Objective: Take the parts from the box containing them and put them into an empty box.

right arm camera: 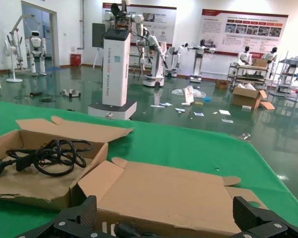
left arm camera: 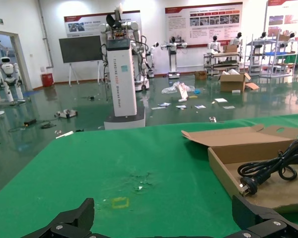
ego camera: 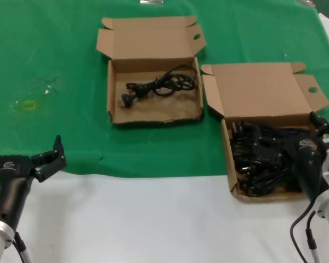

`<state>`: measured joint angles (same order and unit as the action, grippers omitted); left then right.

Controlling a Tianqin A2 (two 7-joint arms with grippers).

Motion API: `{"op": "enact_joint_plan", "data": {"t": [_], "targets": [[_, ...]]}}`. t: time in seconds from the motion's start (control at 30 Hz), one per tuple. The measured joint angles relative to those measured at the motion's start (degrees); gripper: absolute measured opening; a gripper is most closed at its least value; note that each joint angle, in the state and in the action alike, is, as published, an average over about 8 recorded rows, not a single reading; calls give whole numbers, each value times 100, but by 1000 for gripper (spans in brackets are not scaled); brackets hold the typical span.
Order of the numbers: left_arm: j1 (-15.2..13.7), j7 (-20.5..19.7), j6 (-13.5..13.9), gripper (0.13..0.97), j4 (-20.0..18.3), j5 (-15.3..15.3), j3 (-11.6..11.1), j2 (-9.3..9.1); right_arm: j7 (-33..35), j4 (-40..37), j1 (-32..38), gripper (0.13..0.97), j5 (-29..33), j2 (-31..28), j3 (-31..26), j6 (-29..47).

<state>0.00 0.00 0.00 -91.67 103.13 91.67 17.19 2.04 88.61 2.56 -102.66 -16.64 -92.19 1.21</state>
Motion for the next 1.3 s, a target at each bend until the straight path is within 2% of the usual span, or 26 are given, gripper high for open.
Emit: {"op": "enact_joint_plan", "data": {"t": [1.3], "targets": [[0, 0, 0, 966, 0, 0, 0, 0, 0, 0, 0, 966, 0, 0, 0, 0]]}}
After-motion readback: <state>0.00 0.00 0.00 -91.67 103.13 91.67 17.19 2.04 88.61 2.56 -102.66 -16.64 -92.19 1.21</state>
